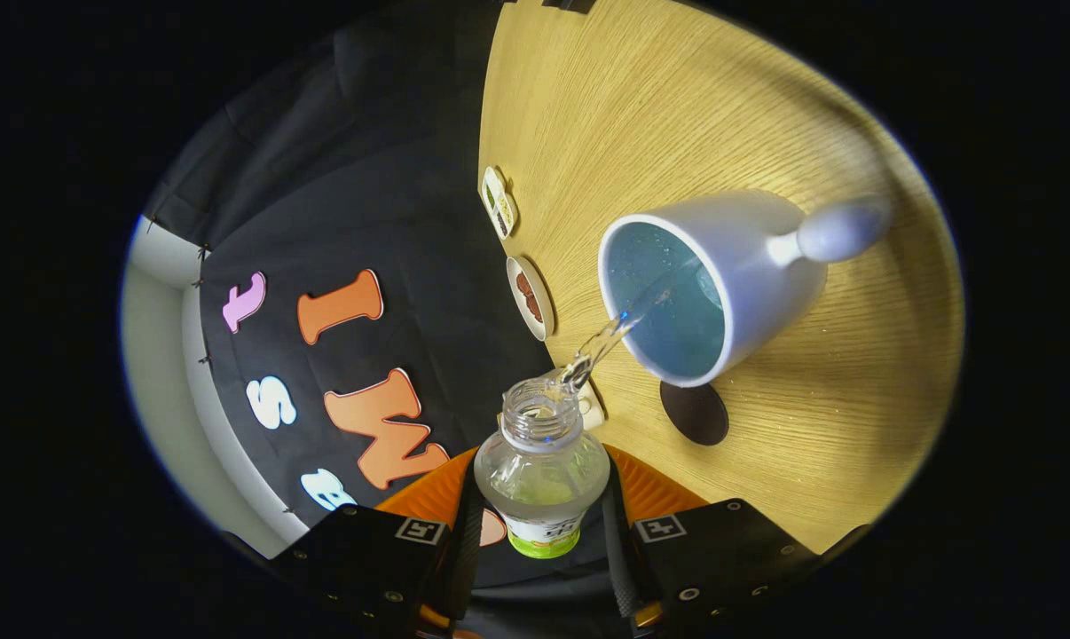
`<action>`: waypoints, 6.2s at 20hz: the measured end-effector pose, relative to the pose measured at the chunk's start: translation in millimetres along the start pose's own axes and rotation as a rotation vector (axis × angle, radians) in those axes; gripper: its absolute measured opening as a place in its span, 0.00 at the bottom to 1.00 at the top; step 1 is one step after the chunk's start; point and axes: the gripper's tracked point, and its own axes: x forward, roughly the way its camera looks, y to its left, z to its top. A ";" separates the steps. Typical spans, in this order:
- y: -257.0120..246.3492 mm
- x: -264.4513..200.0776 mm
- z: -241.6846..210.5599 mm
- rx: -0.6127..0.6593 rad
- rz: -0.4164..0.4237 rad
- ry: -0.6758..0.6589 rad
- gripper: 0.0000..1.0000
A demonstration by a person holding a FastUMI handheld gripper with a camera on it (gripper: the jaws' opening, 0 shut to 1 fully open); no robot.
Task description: Take the bottle from table, then pour the juice into the cup, finally place the bottle on the coaster
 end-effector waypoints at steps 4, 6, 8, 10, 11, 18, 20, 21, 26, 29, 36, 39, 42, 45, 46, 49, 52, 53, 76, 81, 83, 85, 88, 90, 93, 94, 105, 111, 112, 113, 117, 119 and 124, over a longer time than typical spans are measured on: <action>1.9 1.2 2.0 0.019 0.001 -0.005 0.63; 4.8 0.8 1.7 0.026 0.002 -0.004 0.62; 7.4 1.2 -0.9 0.034 0.005 -0.001 0.63; 6.6 2.0 -1.7 0.043 0.008 0.002 0.62; 7.6 2.7 -2.5 0.051 0.011 0.003 0.63; 11.9 1.2 -4.7 0.079 0.017 0.007 0.62; 14.7 -1.2 -2.3 0.099 0.031 0.010 0.62; 15.0 -0.4 -2.1 0.106 0.033 0.011 0.62; 18.1 1.6 -3.3 0.135 0.036 0.017 0.62; 18.3 3.8 -3.1 0.142 0.037 0.021 0.63; 21.4 5.2 -0.5 0.169 0.043 0.020 0.63; 24.4 4.5 -0.5 0.181 0.050 0.020 0.63; 29.1 5.3 -0.4 0.195 0.060 0.022 0.63; 31.2 4.4 -1.3 0.206 0.061 0.025 0.62; 32.3 5.0 -1.0 0.212 0.065 0.025 0.63; 35.6 3.4 -0.4 0.243 0.077 0.028 0.63; 36.8 3.2 -1.2 0.258 0.084 0.029 0.62; 37.3 2.6 -1.5 0.264 0.087 0.029 0.62; 44.7 6.5 -7.5 0.316 0.131 0.029 0.62; 31.0 4.3 -2.8 0.263 0.114 0.007 0.63; 21.2 5.0 2.3 0.209 0.097 -0.014 0.62; 11.3 4.5 7.6 0.141 0.071 -0.042 0.62; 1.7 3.2 9.3 0.014 0.033 -0.067 0.63; 3.2 -0.3 11.2 -0.075 0.031 -0.082 0.62; 3.2 -3.5 15.1 -0.263 -0.005 -0.118 0.62; 4.3 -4.7 14.7 -0.330 -0.017 -0.125 0.62; 43.6 -5.1 -27.1 -1.210 -0.095 -0.164 0.62; 34.6 24.3 -70.1 -1.641 -0.160 -0.140 0.63; 29.1 29.8 -73.5 -1.702 -0.179 -0.132 0.63; 25.3 36.0 -77.9 -1.758 -0.190 -0.125 0.63; 14.5 53.8 -88.2 -1.912 -0.206 -0.104 0.63; 11.7 61.5 -85.9 -1.907 -0.216 -0.107 0.63; -0.7 74.7 -71.6 -1.871 -0.246 -0.102 0.63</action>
